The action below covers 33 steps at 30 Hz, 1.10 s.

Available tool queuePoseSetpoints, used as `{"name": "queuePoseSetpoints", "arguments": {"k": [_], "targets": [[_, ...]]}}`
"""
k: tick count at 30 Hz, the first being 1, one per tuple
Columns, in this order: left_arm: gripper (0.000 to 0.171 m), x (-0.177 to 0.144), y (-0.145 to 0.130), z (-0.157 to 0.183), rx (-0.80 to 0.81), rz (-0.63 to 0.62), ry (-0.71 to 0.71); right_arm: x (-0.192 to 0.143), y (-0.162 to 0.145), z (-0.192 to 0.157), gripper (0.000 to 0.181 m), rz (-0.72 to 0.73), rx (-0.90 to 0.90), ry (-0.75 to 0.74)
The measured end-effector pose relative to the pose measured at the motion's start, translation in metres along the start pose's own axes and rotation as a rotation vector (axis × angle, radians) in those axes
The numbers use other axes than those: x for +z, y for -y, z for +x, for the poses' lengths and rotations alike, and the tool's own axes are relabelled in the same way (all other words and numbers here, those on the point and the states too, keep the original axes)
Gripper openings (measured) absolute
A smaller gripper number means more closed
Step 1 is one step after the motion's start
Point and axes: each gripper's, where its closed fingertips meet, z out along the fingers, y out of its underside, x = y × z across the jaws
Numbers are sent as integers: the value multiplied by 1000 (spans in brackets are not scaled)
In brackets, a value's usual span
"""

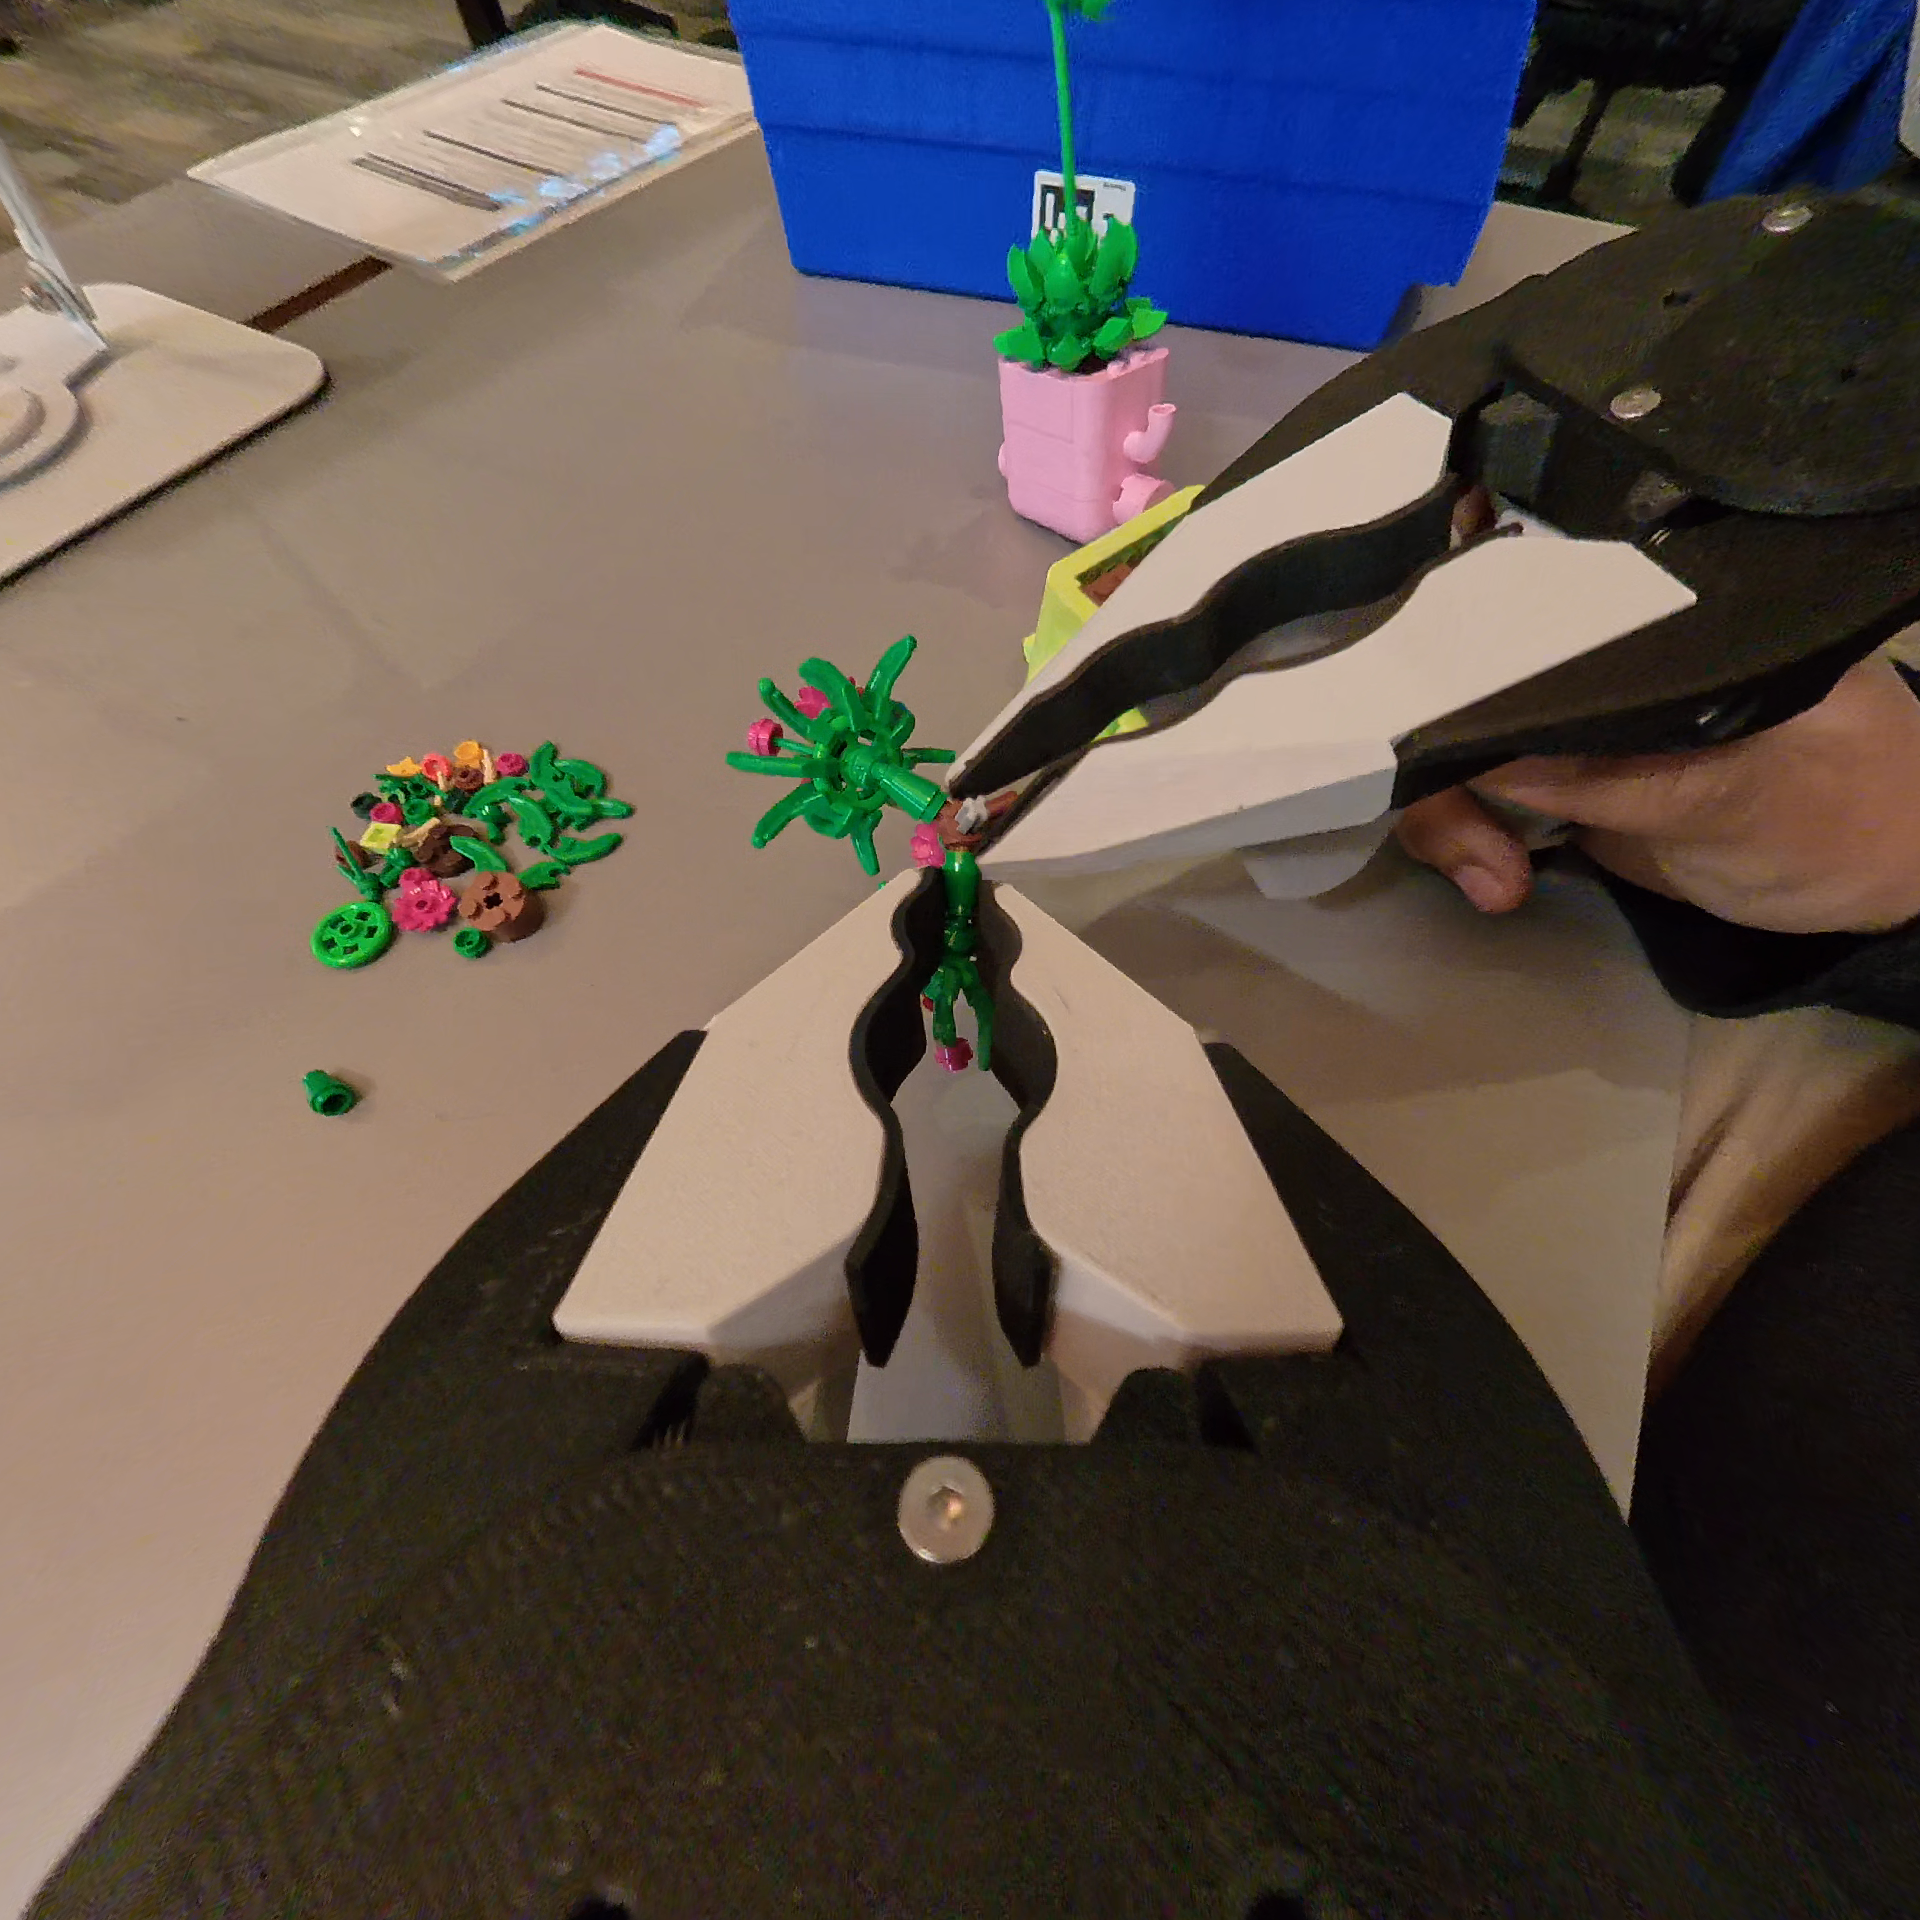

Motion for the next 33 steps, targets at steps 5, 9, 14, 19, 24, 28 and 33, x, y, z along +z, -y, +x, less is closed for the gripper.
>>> {"name": "queuePoseSetpoints", "arguments": {"k": [5, 9, 14, 19, 24, 28, 33], "targets": [[1, -1, 10, 6, 4, 44, 25, -7, 9, 1, 16, 75, -11, -10], [1, 0, 15, 14, -34, 78, -3, -13, 18, 0, 20, 142, -32, -3], [1, -2, 20, 14, -47, 117, 20, -15, 20, 2, 13, 153, -86, -53], [1, -2, 23, 12, -20, 139, 99, -16, 22, 3, 11, 152, -107, -97], [0, -5, 25, 6, 143, 120, 254, -15, 22, 5, 19, 158, -30, -94], [1, -6, 25, 5, 232, 100, 298, -15, 22, 1, 11, 161, 34, -33], [1, -6, 24, 5, 302, 83, 329, -15, 21, 1, 10, 147, 25, -15]]}}
